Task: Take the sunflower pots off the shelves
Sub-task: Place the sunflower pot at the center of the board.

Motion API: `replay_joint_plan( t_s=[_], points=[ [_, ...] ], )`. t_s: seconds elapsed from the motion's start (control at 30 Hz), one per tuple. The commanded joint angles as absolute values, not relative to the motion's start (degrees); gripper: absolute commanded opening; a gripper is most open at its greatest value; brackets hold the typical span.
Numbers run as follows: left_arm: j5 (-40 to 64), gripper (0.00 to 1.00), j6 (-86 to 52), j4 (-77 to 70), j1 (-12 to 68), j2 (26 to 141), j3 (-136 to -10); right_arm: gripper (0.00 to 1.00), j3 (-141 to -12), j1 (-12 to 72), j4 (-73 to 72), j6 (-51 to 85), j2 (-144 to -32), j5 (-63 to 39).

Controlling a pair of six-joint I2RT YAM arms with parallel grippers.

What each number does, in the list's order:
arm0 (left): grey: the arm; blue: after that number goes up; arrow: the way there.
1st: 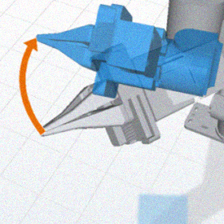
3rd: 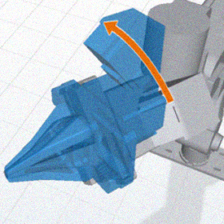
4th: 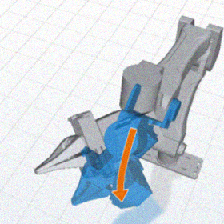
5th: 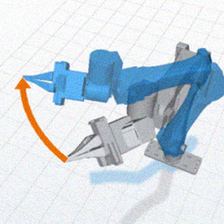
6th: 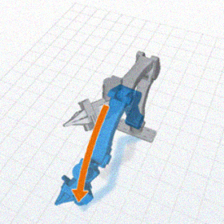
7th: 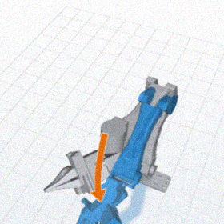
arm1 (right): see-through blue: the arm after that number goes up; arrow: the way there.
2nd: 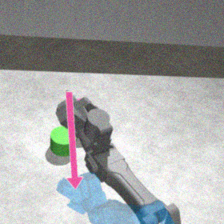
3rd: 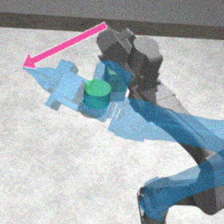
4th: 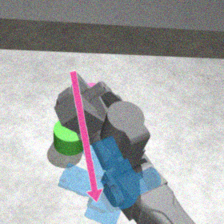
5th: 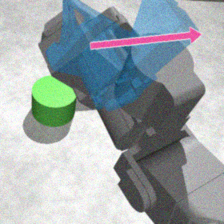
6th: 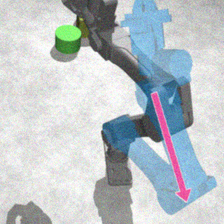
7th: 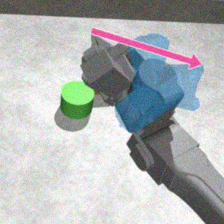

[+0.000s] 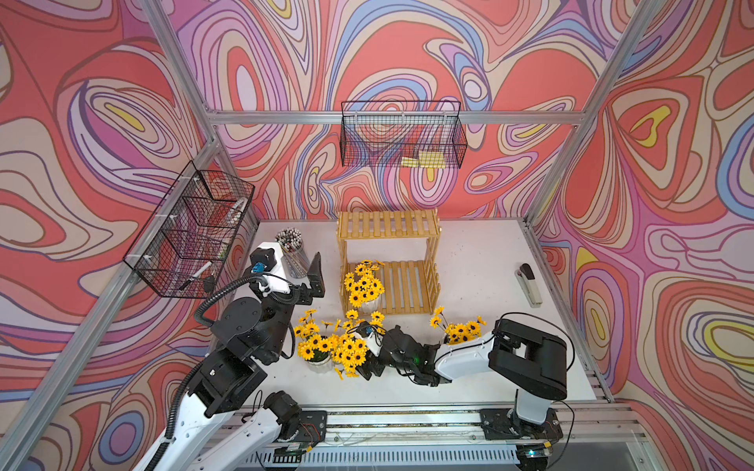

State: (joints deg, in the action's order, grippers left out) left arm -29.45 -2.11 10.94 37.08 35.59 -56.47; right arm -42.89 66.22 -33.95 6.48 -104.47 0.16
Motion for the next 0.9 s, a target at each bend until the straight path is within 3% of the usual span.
replay_joint_plan(
  t_s=[0.0,0.37,0.67,0.87],
  points=[
    [-30.38,1.00,-1.50,11.05,36.73,34.72,-56.00,0.50,-44.02,66.61,-31.80,5.93,-105.59,1.89],
    [-30.54,1.00,-1.48,11.24,36.74,34.28,-55.92,0.71,-44.56,66.80,-28.42,4.99,-105.86,3.23],
    [-30.29,1.00,-1.78,11.40,36.74,33.86,-56.07,0.98,-44.74,67.06,-27.51,4.47,-105.85,3.91],
    [-30.24,1.00,-1.85,11.60,36.68,33.31,-56.07,0.98,-44.32,67.25,-28.23,4.08,-105.38,3.79]
  ],
)
